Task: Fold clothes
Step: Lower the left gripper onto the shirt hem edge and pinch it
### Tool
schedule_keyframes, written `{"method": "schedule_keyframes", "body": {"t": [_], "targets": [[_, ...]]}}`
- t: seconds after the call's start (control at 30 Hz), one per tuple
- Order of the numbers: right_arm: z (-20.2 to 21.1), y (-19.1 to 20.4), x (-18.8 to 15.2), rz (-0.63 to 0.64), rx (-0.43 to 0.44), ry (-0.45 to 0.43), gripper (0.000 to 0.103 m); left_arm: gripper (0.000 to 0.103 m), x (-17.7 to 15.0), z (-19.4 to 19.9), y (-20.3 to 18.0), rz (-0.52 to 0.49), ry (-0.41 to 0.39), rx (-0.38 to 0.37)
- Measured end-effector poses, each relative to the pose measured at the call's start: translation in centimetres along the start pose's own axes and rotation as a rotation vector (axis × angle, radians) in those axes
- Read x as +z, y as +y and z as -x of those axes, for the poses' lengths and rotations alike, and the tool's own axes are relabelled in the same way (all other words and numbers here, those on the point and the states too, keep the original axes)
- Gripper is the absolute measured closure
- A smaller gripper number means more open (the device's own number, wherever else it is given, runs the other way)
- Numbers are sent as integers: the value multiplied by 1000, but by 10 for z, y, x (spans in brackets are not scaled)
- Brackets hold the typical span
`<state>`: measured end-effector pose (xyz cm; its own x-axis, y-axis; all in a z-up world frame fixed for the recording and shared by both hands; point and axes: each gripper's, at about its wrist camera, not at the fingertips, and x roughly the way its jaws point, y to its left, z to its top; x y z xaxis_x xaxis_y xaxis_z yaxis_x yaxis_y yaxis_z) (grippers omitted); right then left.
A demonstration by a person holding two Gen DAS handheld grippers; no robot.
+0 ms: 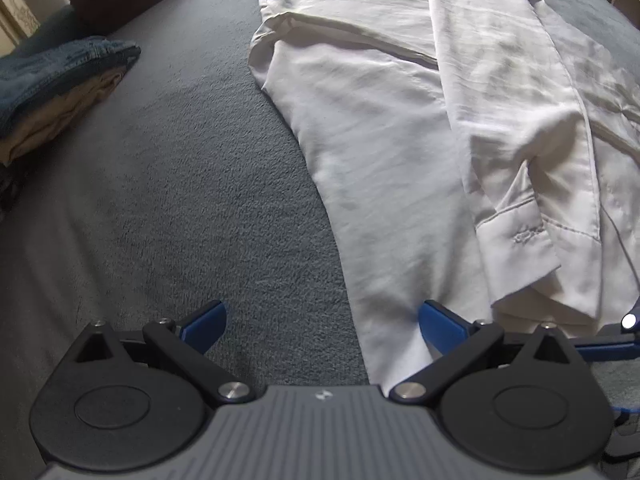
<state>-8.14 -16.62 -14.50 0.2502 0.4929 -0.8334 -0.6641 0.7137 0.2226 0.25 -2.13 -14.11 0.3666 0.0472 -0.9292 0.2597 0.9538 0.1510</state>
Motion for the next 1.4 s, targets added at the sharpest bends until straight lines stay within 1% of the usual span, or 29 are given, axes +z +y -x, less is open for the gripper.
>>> {"method": "schedule_keyframes", "body": {"t": [0.2, 0.27, 0.37, 0.43, 0.47, 0.57, 0.6, 0.63, 0.67, 0.73, 0.8, 1.0, 1.07, 1.1, 1.13, 1.23, 1.4], "targets": [[0, -3, 0, -6, -14, -4, 76, 0, -11, 13, 15, 45, -18, -157], [1, -4, 1, -9, -17, -8, 76, 2, -15, 14, 20, 71, -16, -202], [3, -5, 2, -8, -20, -22, 76, 11, -20, 10, 27, 123, 10, -257], [5, -4, 2, -3, -18, -32, 76, 19, -21, 8, 32, 153, 23, -281], [5, -4, 1, -1, -17, -37, 76, 22, -22, 6, 34, 169, 30, -293], [8, -3, 2, 7, -23, -46, 76, 28, -24, 7, 36, 183, 26, -324], [9, -3, 2, 8, -25, -48, 76, 34, -24, 8, 35, 181, 22, -335], [9, -3, 2, 7, -28, -49, 76, 38, -23, 9, 34, 175, 18, -343], [9, -4, 3, 6, -31, -50, 76, 40, -23, 10, 33, 169, 14, -350], [10, -4, 2, 4, -35, -53, 76, 48, -23, 12, 30, 155, 6, -361], [10, -4, 2, 6, -38, -55, 76, 53, -23, 13, 27, 142, 1, -376], [10, -4, 2, 6, -44, -53, 76, 70, -23, 8, 19, 114, 22, -398], [10, -3, 2, 9, -46, -54, 76, 79, -24, 6, 19, 117, 30, -404], [10, -2, 2, 10, -47, -55, 76, 89, -25, 5, 20, 119, 31, -409], [10, -2, 2, 10, -48, -55, 76, 94, -25, 5, 21, 119, 30, -414], [10, -2, 1, 9, -48, -56, 76, 99, -26, 7, 22, 125, 20, -427], [11, -1, 2, 16, -41, -63, 76, 100, -26, 9, 28, 158, 8, -476]]}}
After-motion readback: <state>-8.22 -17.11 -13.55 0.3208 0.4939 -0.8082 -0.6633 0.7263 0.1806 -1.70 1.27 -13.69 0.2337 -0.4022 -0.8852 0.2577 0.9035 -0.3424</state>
